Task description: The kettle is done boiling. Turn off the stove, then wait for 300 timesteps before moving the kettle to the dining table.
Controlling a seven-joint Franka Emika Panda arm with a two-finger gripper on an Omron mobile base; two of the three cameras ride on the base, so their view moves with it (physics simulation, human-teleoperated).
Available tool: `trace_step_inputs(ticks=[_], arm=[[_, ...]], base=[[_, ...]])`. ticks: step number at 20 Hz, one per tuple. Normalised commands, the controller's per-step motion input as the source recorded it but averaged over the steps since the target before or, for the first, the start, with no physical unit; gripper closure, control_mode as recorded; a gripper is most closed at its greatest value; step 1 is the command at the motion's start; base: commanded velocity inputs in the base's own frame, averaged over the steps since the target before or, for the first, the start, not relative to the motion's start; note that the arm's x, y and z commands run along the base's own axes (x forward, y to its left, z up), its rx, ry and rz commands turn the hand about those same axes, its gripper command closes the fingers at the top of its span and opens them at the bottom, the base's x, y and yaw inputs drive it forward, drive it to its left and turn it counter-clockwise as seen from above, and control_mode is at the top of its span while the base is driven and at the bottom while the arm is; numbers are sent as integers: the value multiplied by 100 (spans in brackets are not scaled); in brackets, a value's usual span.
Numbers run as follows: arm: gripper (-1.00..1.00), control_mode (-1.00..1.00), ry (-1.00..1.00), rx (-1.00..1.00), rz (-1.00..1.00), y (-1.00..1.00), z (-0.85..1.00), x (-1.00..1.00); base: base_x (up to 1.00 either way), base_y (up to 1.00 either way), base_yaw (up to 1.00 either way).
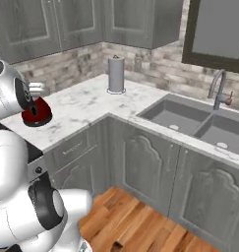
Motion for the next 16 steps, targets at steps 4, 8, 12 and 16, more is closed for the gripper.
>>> trace_step_inputs(ticks=[4, 8, 12, 16], arm=[[100, 100, 0, 0, 0, 0, 0, 0], [100, 100, 0, 0, 0, 0, 0, 0], [100, 100, 0, 0, 0, 0, 0, 0], [100, 100, 0, 0, 0, 0, 0, 0]], base=[[-29, 20, -56], [-28, 14, -56], [-28, 12, -56], [-26, 13, -56]])
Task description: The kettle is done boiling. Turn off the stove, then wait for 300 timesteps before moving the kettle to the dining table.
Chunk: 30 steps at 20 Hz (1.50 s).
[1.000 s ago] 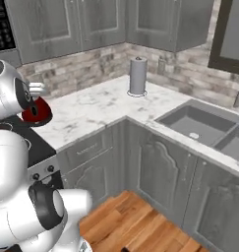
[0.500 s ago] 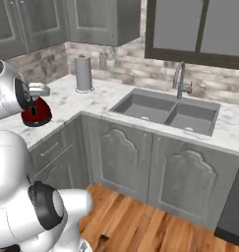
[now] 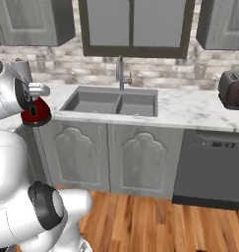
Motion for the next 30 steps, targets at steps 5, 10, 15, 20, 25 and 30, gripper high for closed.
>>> trace_step_inputs(ticks=[5, 10, 15, 20, 25, 30], arm=[[100, 100, 0, 0, 0, 0, 0, 0], [100, 100, 0, 0, 0, 0, 0, 0], [100, 100, 0, 0, 0, 0, 0, 0], [100, 100, 0, 0, 0, 0, 0, 0], [100, 100, 0, 0, 0, 0, 0, 0], [100, 100, 0, 0, 0, 0, 0, 0]], base=[[-25, 15, -56], [-23, 17, -56], [-24, 17, -56], [-23, 16, -56], [-22, 17, -56], [-20, 17, -56]])
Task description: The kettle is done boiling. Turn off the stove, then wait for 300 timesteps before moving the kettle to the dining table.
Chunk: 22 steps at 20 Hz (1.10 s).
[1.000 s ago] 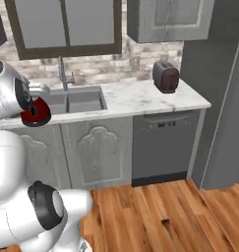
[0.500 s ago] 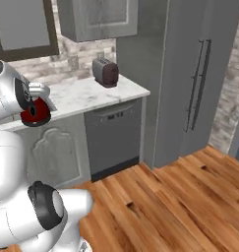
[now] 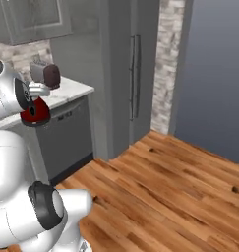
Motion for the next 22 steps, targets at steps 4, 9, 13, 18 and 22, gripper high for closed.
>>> trace_step_inputs(ticks=[4, 9, 13, 18, 22], arm=[[100, 100, 0, 0, 0, 0, 0, 0], [100, 100, 0, 0, 0, 0, 0, 0], [100, 100, 0, 0, 0, 0, 0, 0], [100, 100, 0, 0, 0, 0, 0, 0], [100, 100, 0, 0, 0, 0, 0, 0]], base=[[-18, 17, -56], [-16, 19, -56], [-13, 21, -55], [-8, 22, -55], [-4, 22, -54]])
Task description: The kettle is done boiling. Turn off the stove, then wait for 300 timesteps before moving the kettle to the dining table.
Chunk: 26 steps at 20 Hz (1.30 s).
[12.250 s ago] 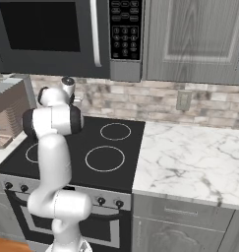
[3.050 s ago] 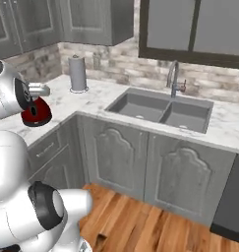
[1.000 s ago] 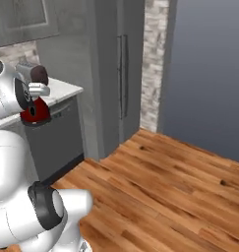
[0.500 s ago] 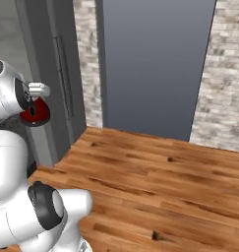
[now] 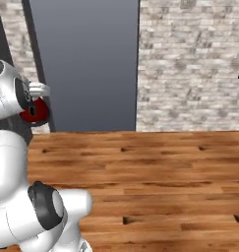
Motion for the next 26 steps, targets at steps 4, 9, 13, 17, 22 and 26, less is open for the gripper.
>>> trace_step_inputs(ticks=[4, 9, 13, 17, 22, 26], arm=[[100, 100, 0, 0, 0, 0, 0, 0], [100, 100, 0, 0, 0, 0, 0, 0], [100, 100, 0, 0, 0, 0, 0, 0], [100, 100, 0, 0, 0, 0, 0, 0], [100, 100, 0, 0, 0, 0, 0, 0], [100, 100, 0, 0, 0, 0, 0, 0]], base=[[-2, 19, -53], [-1, 21, -53], [0, 24, -53], [0, 24, -52], [1, 24, -50], [30, 26, -45]])
